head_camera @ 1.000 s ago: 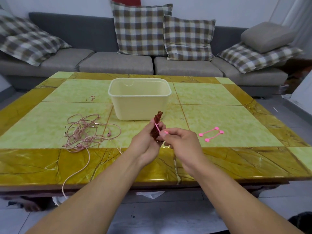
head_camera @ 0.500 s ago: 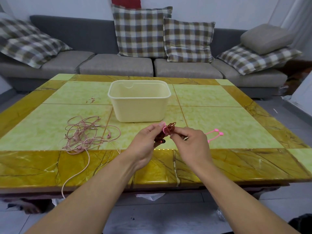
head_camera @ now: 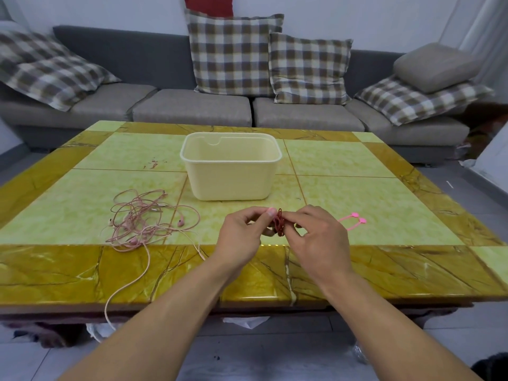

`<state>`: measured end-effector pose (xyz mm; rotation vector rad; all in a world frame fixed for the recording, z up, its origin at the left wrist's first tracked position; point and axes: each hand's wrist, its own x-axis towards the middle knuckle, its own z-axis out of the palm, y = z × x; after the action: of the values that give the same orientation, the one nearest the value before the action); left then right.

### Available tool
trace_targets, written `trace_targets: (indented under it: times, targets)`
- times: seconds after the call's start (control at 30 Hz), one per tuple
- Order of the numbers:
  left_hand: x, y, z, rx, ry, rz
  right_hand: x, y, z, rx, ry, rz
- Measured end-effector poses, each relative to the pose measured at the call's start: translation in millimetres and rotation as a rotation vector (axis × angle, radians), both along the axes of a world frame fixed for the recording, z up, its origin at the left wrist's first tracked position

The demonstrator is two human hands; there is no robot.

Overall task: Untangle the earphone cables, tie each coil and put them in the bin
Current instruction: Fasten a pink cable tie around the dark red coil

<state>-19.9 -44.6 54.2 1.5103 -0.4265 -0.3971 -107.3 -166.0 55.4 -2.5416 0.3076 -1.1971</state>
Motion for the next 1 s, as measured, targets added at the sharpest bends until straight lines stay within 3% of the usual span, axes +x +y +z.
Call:
trace_targets:
  times: [0.2, 0.33, 0.5, 0.63, 1.0]
  targets:
    - [-1, 5, 2, -0.198, 0.312, -0.072, 4, -4, -7, -0.127, -0.026, 0.057]
    - [2, 6, 0, -0.218, 0.368, -0.054, 4, 9, -7, -0.146, -0.1, 0.17]
    - [10, 13, 2, -0.275, 0.482, -0.077, 1, 21, 4, 0.455, 0.113, 0.17]
    - [10, 14, -2, -0.229, 0.476, -0.14, 1, 14, 11, 0.767, 0.104, 0.232]
    - [8, 12, -6, -0.129, 0.356, -0.139, 1, 1, 7, 0.811, 0.173, 0.179]
